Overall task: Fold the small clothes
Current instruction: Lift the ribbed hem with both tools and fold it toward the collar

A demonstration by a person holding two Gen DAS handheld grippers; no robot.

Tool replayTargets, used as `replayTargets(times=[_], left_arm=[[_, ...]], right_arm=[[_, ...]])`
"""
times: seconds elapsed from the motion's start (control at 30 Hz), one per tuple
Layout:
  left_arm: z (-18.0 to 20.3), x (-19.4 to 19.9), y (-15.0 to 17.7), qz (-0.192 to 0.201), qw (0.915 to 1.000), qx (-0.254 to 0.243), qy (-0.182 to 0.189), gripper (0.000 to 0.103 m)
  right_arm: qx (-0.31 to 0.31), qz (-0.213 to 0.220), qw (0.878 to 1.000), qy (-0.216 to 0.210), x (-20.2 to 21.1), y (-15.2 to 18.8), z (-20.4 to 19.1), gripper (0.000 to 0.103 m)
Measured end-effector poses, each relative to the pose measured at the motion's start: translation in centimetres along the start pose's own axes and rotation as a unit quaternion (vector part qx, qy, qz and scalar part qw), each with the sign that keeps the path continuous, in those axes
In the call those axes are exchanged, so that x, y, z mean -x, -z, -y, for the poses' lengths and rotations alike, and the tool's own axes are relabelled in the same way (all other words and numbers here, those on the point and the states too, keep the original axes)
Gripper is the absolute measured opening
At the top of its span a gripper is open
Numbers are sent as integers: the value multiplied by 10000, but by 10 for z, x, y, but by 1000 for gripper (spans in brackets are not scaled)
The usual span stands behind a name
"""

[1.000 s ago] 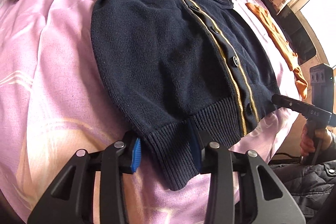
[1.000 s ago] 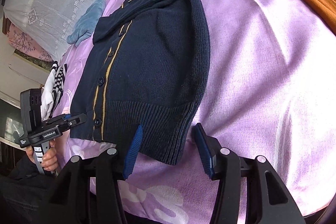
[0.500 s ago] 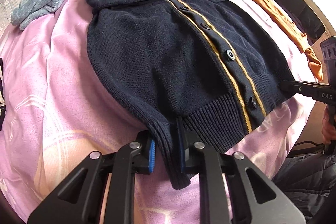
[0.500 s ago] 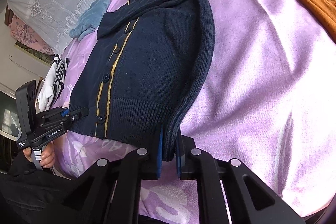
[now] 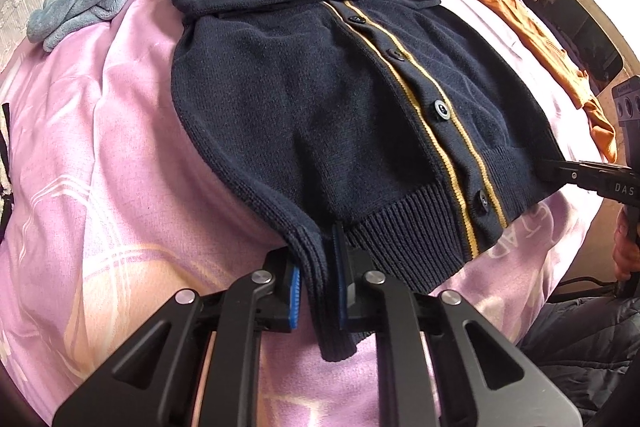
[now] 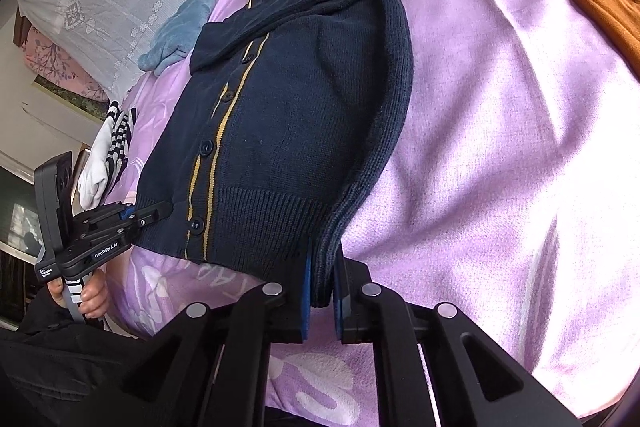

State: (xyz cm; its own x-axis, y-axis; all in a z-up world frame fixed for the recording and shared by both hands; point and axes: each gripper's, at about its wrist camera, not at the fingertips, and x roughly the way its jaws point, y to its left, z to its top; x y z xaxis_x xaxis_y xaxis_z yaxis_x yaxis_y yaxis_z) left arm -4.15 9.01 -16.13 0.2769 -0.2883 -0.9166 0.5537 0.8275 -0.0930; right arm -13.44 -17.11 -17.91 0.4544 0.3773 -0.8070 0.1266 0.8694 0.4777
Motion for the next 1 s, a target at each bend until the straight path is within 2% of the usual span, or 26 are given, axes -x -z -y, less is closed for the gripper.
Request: replayTargets(times=[0.07,0.17,0.33,0.63,0.7,0.77,1.0], left_arm=[[-1,-2,0,-41,10000,24,3,14],[-1,-7,1,-151,9999,29,33,18],[-11,-5,6,-103,9986,279,436,18],[-19,-6,11,-161,9963,446,722,18],[-20,-5,11,-162,9959,451,771,17],[-19,-1,10,-65,9958,423,805,9],[-21,26,2,266,9947,501,858,7]], right_arm=[[-26,-34,10000,-26,-1,0,2,10],[-95,-119,9999,-42,-4,1,5,16],[-143,-142,9998,-84,-4,3,8,16],[-126,-161,9997,-107,-6,-2,9,17],[-74,-128,9998,-132,-5,-2,7,9],[30,-78,9999,-126,0,-3,3,8],[-57,200,9984,-529,29,-17,-2,8]])
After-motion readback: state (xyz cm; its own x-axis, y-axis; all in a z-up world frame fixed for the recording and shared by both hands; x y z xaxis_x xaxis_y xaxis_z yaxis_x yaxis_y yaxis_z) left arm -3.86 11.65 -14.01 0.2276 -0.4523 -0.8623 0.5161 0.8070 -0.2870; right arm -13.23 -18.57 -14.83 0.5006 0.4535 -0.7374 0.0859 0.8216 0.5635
